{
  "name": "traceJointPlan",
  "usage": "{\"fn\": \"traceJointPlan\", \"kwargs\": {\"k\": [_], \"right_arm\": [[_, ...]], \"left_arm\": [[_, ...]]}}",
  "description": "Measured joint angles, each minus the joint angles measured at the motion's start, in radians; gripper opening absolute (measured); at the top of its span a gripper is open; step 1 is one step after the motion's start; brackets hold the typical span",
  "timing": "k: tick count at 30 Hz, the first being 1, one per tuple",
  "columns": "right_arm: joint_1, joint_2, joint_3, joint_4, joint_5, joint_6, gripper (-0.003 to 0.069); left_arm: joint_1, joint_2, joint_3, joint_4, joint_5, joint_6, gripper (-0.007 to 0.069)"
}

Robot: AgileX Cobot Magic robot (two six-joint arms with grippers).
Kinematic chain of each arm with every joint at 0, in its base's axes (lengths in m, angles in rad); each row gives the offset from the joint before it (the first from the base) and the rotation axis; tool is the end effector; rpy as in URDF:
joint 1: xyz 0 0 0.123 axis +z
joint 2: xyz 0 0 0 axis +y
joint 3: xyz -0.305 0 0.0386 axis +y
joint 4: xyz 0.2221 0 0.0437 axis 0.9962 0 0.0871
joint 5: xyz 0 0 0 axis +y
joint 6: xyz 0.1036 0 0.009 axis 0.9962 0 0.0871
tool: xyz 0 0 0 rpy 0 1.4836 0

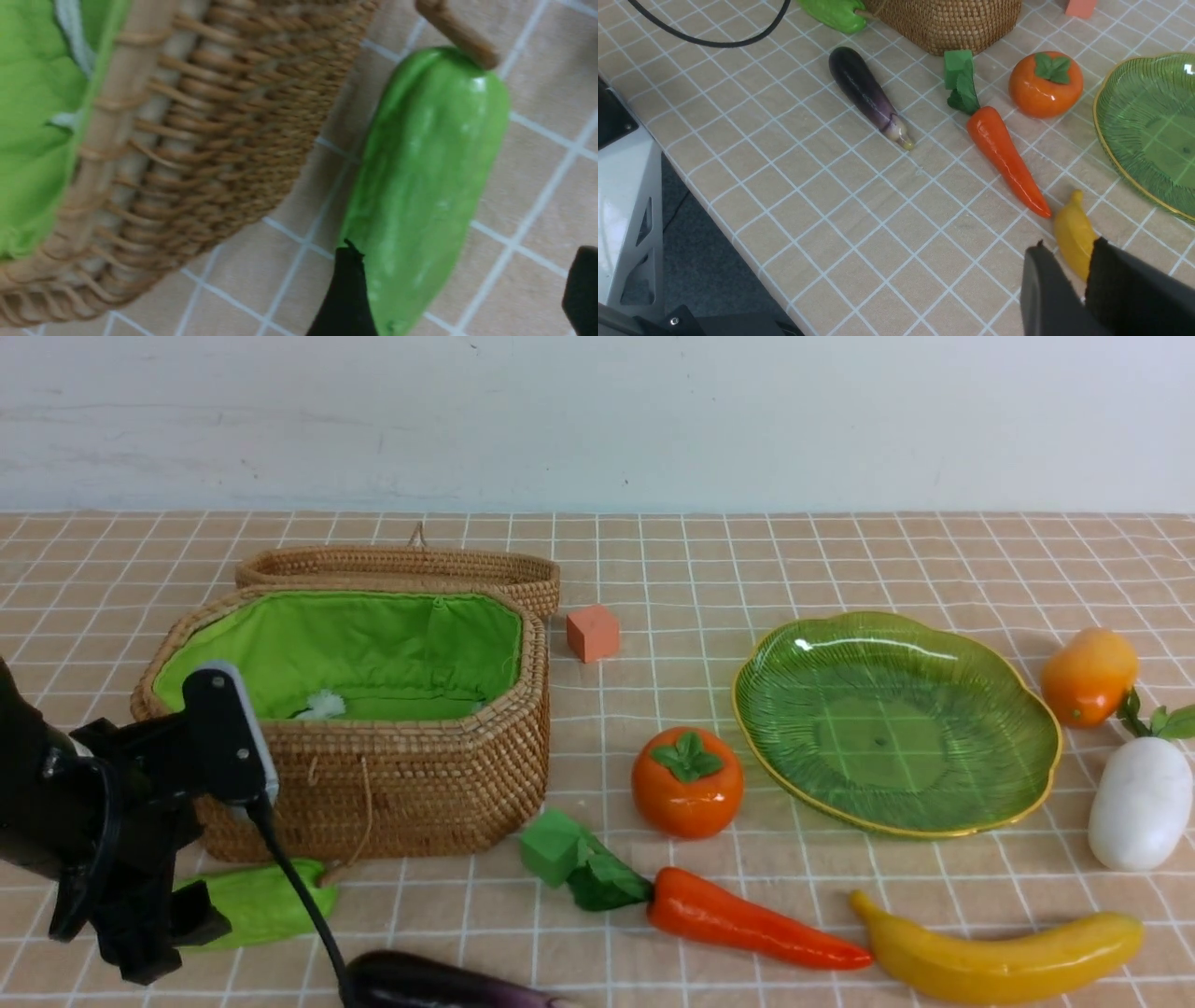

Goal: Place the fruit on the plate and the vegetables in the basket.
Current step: Take a chayote with your left arm and place it on the basket on the left.

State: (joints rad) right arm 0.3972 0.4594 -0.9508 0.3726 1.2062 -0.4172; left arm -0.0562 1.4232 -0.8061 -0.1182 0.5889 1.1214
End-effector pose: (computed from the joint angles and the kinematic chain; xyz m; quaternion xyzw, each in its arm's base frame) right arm -0.0142 0.0324 0.3806 -0.3649 0.7960 0.1797 0.4483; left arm 0.2446 -0.0206 0.2443 0.5066 0.8315 0.0766 0.2145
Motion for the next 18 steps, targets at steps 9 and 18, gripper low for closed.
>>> {"fn": "traceJointPlan", "kwargs": {"k": [9,18], "right_arm": [[0.000,0.000,0.000,0.000,0.000,0.000,0.0158],[0.000,0.000,0.000,0.000,0.004,0.000,0.0158]], "left_arm": [[0.000,0.103,0.000,0.014,-0.049,0.148,0.0576],[0.000,0.180,0.000,0.038,-0.072,0.188,0.0528]]}}
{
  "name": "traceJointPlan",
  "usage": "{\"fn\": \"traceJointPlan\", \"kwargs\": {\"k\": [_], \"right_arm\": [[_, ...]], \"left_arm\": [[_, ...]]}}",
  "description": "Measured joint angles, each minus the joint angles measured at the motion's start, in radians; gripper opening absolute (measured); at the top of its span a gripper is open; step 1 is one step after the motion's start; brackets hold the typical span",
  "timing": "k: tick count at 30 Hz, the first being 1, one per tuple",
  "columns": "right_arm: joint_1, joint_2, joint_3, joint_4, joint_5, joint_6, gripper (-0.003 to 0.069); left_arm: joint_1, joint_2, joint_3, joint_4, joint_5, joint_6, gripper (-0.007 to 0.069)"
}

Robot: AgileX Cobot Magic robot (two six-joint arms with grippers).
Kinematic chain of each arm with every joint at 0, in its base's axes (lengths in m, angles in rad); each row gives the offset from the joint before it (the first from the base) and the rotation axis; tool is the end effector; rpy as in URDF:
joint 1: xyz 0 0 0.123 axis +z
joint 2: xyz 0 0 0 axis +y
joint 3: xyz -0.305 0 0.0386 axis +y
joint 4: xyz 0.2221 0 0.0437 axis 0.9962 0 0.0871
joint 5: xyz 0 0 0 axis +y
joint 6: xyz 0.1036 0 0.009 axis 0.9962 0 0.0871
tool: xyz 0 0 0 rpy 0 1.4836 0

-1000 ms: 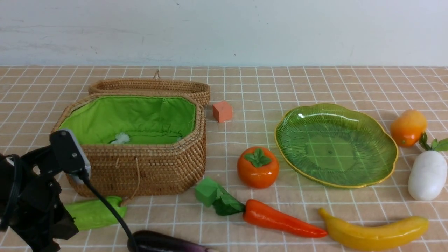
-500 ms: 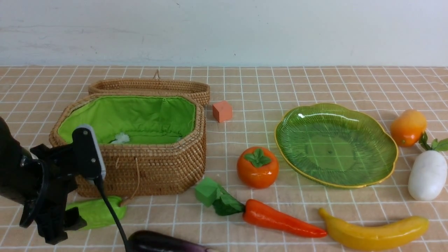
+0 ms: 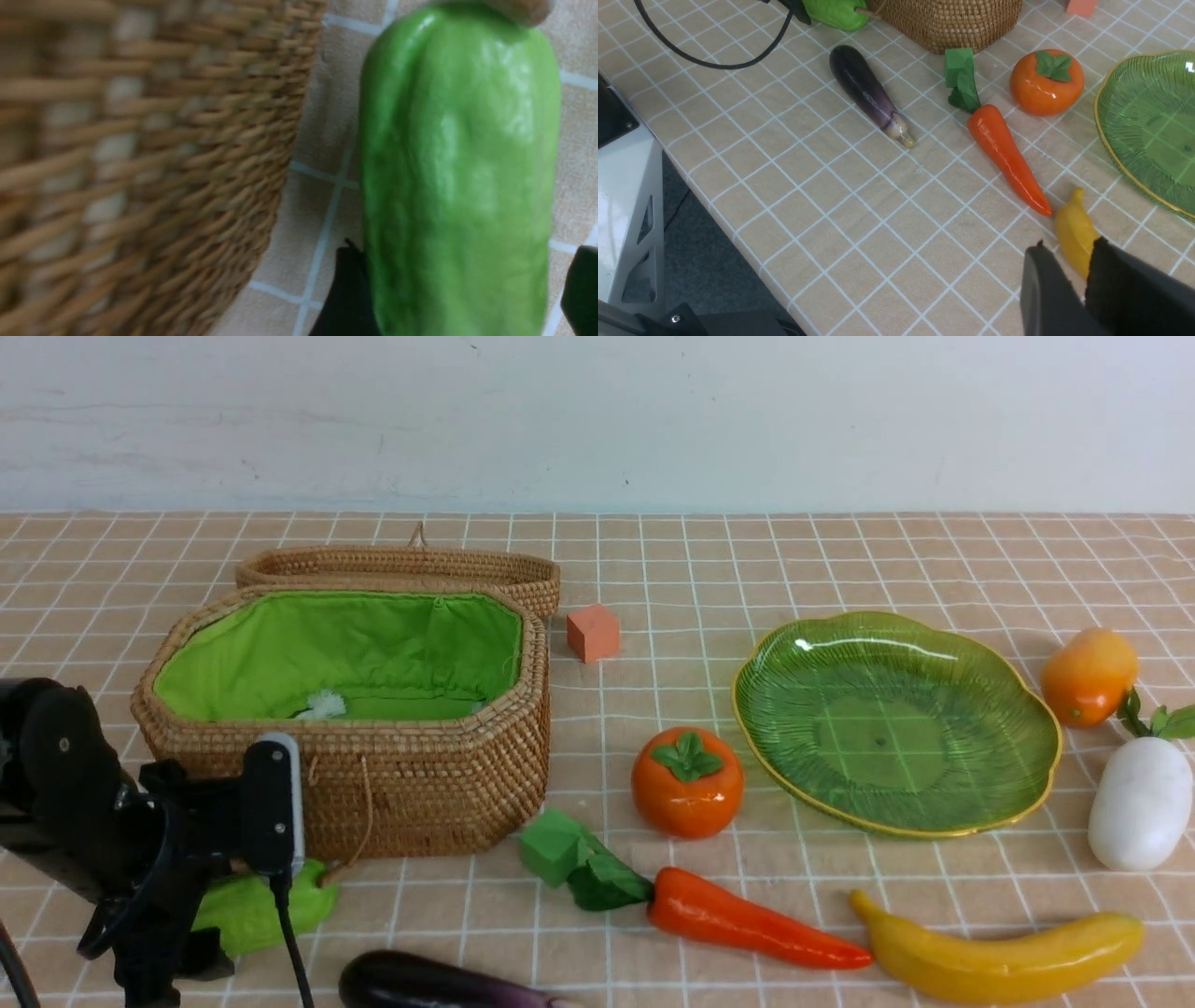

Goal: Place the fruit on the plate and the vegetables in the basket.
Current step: Take a chayote with your left arm and place it on the basket on the left.

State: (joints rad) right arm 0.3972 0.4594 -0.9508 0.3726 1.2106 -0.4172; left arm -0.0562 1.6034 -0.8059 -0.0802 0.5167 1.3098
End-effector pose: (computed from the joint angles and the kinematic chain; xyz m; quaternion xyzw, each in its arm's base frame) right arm -0.0145 0.0323 0.3803 -0.3656 0.7968 0.1797 0.4463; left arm 0.2694 -0.0193 0.2004 0.5973 0.7832 0.0796 0.1534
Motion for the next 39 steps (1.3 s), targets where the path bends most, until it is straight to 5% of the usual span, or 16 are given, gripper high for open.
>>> {"fn": "traceJointPlan", "kwargs": {"k": [5,17,25,31,39], "right_arm": [[0.000,0.000,0.000,0.000,0.003,0.000,0.0158],[0.000,0.000,0.000,0.009,-0.032,0.007,0.0158],[0.000,0.000,0.000,0.011,-0.139,0.020,0.0160],[0.000,0.000,0.000,0.014,-0.213,0.024,0.0160],[0.000,0.000,0.000,0.063,-0.260,0.026,0.0160]], "left_arm": [[0.000,-0.001,0.023,0.005,0.022,0.000,0.0445],[0.000,-0.024,0.062,0.014,-0.004,-0.061,0.0437],[0.000,-0.327,0.083,0.025,0.286,-0.106,0.0435],[0.000,-0.516,-0.064,0.016,0.149,-0.106,0.0435],[0.000,-0.308,-0.303,-0.123,0.071,-0.105,0.0435]]}}
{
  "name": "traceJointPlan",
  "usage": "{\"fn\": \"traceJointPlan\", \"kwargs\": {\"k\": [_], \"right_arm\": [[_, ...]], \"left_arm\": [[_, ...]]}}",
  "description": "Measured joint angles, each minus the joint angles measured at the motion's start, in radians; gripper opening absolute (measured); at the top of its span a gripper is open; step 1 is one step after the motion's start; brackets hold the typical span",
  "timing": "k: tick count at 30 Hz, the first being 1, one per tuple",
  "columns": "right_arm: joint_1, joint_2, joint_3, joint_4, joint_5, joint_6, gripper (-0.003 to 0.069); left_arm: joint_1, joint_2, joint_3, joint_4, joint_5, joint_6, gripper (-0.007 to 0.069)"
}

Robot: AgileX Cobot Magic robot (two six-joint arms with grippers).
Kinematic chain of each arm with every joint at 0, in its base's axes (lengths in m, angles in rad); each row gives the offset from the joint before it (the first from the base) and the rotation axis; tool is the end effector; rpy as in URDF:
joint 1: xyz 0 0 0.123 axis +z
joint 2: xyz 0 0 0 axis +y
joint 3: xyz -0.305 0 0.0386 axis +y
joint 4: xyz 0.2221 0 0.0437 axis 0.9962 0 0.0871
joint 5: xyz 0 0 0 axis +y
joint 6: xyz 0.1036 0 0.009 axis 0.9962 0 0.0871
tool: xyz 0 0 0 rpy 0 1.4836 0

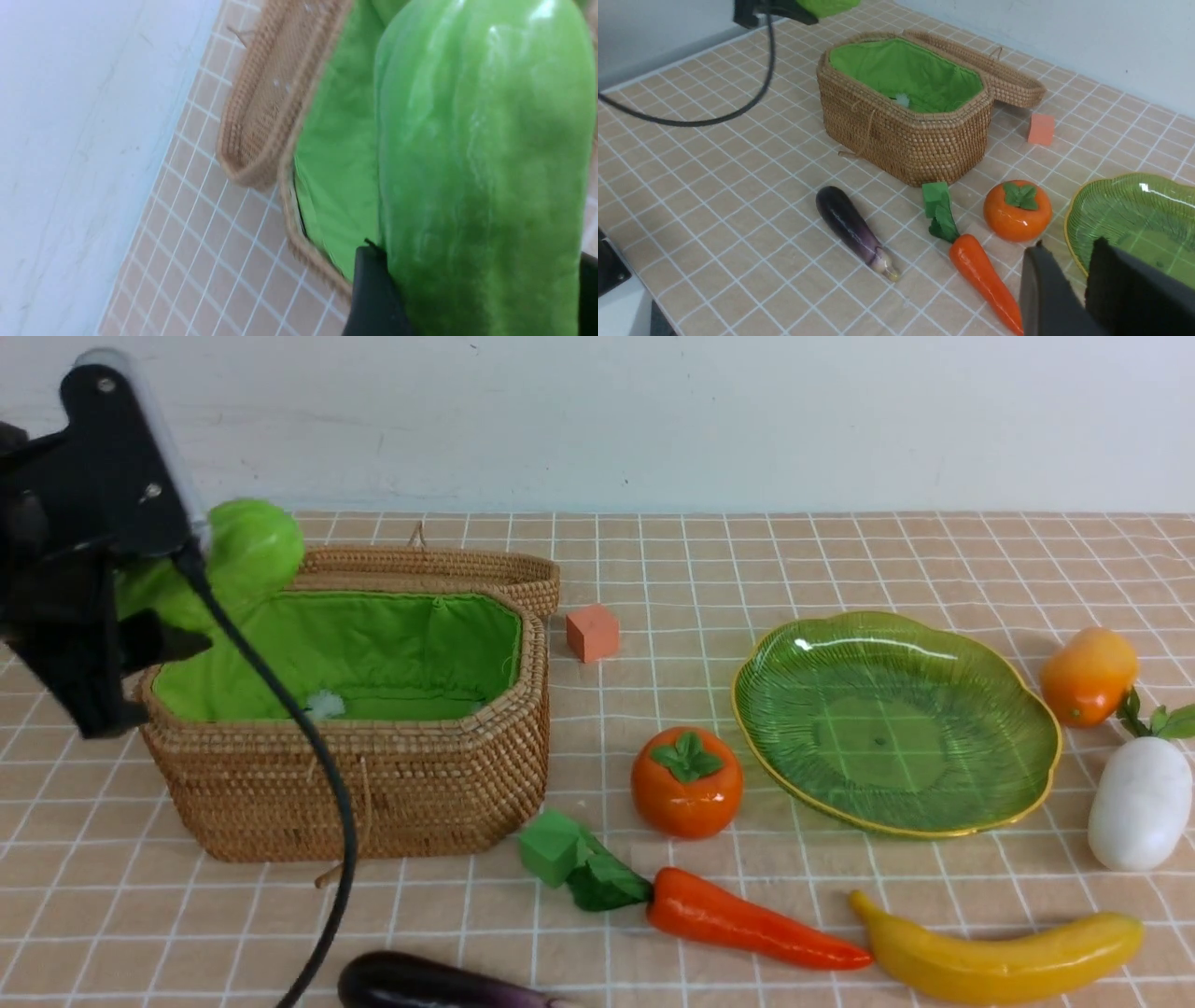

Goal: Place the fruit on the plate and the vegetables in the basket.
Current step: Take a chayote with your left arm and place it on the basket on the left, then use the left arm to grab an eggplant and put it into the left basket

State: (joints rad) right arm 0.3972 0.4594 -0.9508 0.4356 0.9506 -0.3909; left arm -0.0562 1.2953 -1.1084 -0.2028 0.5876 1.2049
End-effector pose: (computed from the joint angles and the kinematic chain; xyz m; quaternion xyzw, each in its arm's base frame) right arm -0.0032 0.0374 0.4049 -0.3054 0.7461 0.2178 0.5501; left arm 0.2599 -0.0263 0.3638 0.4881 0.7572 0.1583 0.4042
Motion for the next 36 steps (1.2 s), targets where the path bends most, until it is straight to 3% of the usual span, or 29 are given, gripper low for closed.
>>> {"fn": "traceJointPlan", "kwargs": {"k": [8,13,18,21,23,24,27,28,30,31,34,35,36], "right_arm": [[0.000,0.000,0.000,0.005,-0.058,0.000,0.0160],[0.000,0.000,0.000,0.005,-0.118,0.008,0.0160],[0.000,0.000,0.000,0.005,-0.148,0.022,0.0160],[0.000,0.000,0.000,0.004,-0.148,0.023,0.0160],[0.000,0.000,0.000,0.004,-0.146,0.024,0.0160],[0.000,0.000,0.000,0.004,-0.139,0.024,0.0160],[0.000,0.001,0.000,0.004,-0.114,0.024,0.0161],[0.000,0.001,0.000,0.004,-0.112,0.024,0.0161],[0.000,0.001,0.000,-0.002,-0.088,0.024,0.0165],[0.000,0.001,0.000,-0.002,-0.087,0.024,0.0165],[0.000,0.001,0.000,-0.006,-0.071,0.024,0.0165],[0.000,0.001,0.000,-0.007,-0.070,0.024,0.0165],[0.001,0.001,0.000,-0.007,-0.070,0.024,0.0165]], "left_arm": [[0.000,0.261,-0.092,-0.043,-0.091,0.000,0.0441],[0.000,0.291,-0.093,-0.052,-0.120,-0.001,0.0615],[0.000,0.256,-0.096,-0.157,-0.019,-0.101,0.0652],[0.000,0.228,-0.096,-0.203,0.024,-0.181,0.0616],[-0.009,0.195,-0.096,-0.247,0.072,-0.266,0.0528],[-0.032,0.160,-0.096,-0.256,0.127,-0.319,0.0435],[-0.167,0.090,-0.087,-0.191,0.293,-0.300,0.0158],[-0.177,0.087,-0.085,-0.185,0.317,-0.291,0.0142],[-0.323,0.061,-0.037,-0.108,0.434,-0.258,-0.0001],[-0.323,0.061,-0.037,-0.108,0.434,-0.258,-0.0001],[-0.515,0.084,0.080,0.016,0.445,-0.292,-0.0005],[-0.524,0.084,0.080,0.022,0.441,-0.296,-0.0002],[-0.587,0.116,0.126,0.083,0.403,-0.325,0.0048]]}}
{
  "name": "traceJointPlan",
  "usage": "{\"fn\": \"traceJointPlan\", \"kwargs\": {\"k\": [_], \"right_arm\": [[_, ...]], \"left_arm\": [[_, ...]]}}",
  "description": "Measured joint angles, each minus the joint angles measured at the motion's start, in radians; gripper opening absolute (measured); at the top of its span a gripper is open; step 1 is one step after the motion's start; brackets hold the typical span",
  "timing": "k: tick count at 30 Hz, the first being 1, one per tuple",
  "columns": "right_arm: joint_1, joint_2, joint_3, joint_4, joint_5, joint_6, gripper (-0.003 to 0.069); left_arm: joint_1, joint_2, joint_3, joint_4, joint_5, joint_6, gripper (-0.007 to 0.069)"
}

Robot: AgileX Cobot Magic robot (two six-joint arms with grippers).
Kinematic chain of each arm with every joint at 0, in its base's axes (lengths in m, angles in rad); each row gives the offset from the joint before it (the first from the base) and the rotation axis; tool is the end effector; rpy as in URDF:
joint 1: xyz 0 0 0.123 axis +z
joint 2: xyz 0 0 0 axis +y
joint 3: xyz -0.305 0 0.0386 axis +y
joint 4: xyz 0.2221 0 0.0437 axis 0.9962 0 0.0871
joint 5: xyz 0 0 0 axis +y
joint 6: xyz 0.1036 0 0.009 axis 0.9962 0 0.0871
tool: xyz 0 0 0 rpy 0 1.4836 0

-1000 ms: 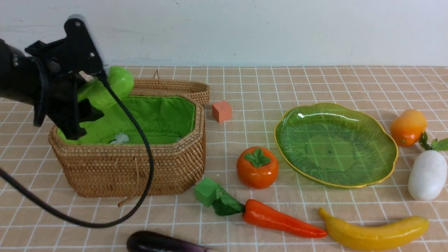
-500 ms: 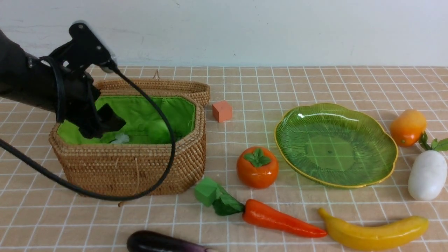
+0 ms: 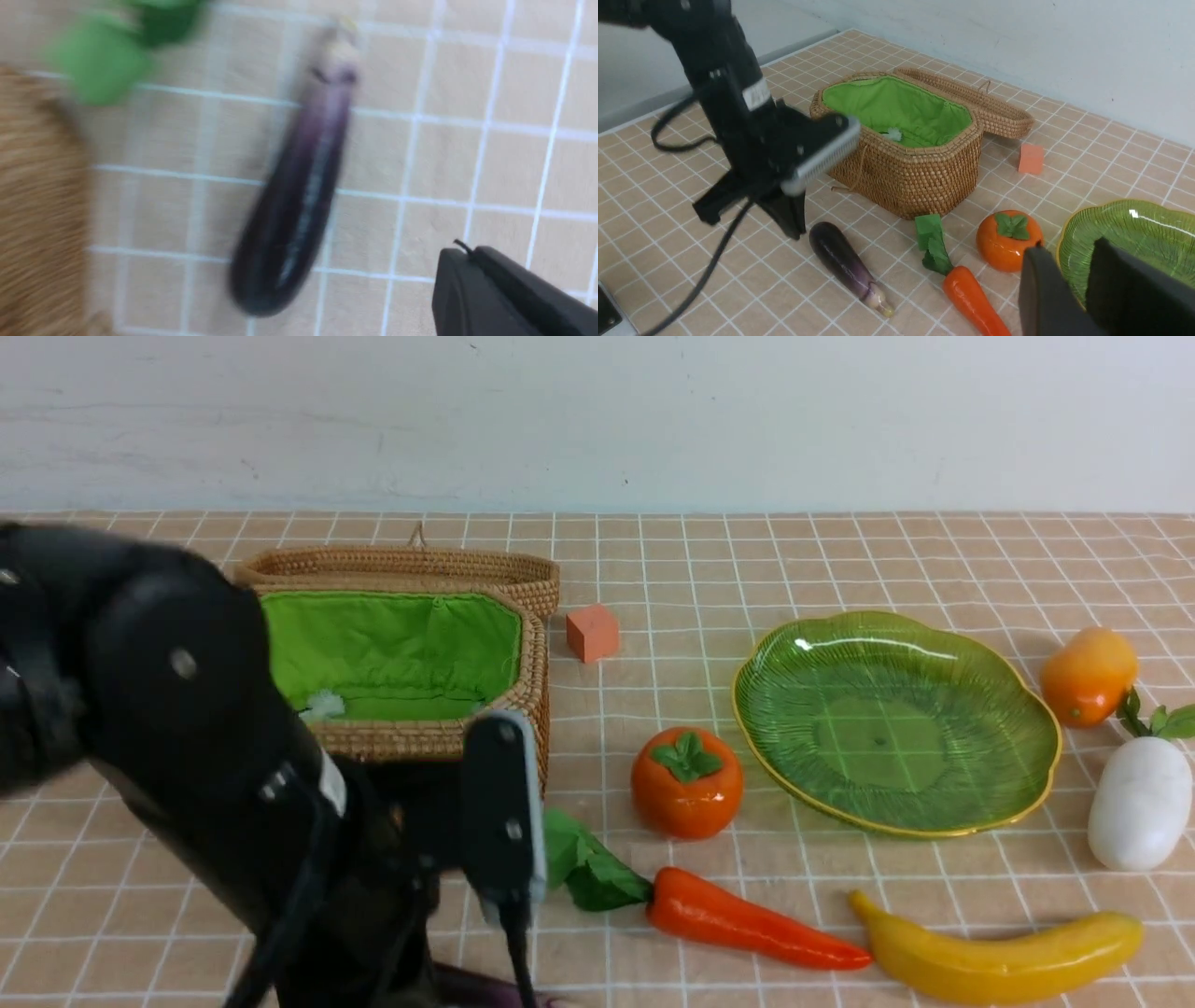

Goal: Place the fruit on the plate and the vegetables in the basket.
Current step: Use the left arm to grab an eggplant and put it into the left basket

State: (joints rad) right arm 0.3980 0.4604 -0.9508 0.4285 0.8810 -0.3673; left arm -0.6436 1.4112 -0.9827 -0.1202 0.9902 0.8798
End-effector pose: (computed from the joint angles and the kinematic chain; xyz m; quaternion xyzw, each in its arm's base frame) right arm 0.0005 0.0364 0.4112 -0.2829 0.7349 0.2211 0.5753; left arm 0.1814 -0.1491 0.2773 0.6646 0.7356 -0.0394 0.1247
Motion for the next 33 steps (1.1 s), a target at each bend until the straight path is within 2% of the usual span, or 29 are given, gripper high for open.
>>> {"fn": "traceJointPlan", "kwargs": {"k": [1,3,4,6,8,12,15,18,19,24,27,30,33], "right_arm": [[0.000,0.000,0.000,0.000,0.000,0.000,0.0165],[0.000,0.000,0.000,0.000,0.003,0.000,0.0165],[0.000,0.000,0.000,0.000,0.003,0.000,0.0165],[0.000,0.000,0.000,0.000,0.009,0.000,0.0169],[0.000,0.000,0.000,0.001,0.029,0.000,0.0171],[0.000,0.000,0.000,0.005,0.072,0.000,0.0171],[0.000,0.000,0.000,0.006,0.090,0.000,0.0171],[0.000,0.000,0.000,0.022,0.101,0.000,0.0171],[0.000,0.000,0.000,0.028,0.101,0.000,0.0172],[0.000,0.000,0.000,0.032,0.091,0.001,0.0175],[0.000,0.000,0.000,0.032,0.063,0.001,0.0176],[0.000,0.000,0.000,0.035,0.036,0.002,0.0178],[0.000,0.000,0.000,0.035,-0.052,0.002,0.0179]], "left_arm": [[-0.006,0.004,0.004,0.007,-0.012,-0.007,0.0048],[-0.052,0.064,0.030,0.079,-0.085,-0.054,0.0186],[-0.053,0.073,0.031,0.083,-0.099,-0.061,0.0210],[-0.059,0.131,0.033,0.134,-0.194,-0.108,0.0351],[-0.059,0.174,0.033,0.170,-0.249,-0.140,0.0449],[-0.059,0.243,0.033,0.189,-0.295,-0.164,0.0536],[-0.059,0.298,0.033,0.190,-0.314,-0.165,0.0531],[-0.059,0.339,0.030,0.186,-0.315,-0.167,0.0428],[-0.061,0.340,0.027,0.185,-0.307,-0.169,0.0350],[-0.062,0.320,-0.014,0.208,-0.235,-0.207,0.0341],[-0.062,0.239,-0.085,0.232,-0.151,-0.271,0.0341],[-0.060,0.163,-0.144,0.283,-0.130,-0.308,0.0341],[-0.019,0.061,-0.245,0.474,-0.179,-0.349,0.0341]]}}
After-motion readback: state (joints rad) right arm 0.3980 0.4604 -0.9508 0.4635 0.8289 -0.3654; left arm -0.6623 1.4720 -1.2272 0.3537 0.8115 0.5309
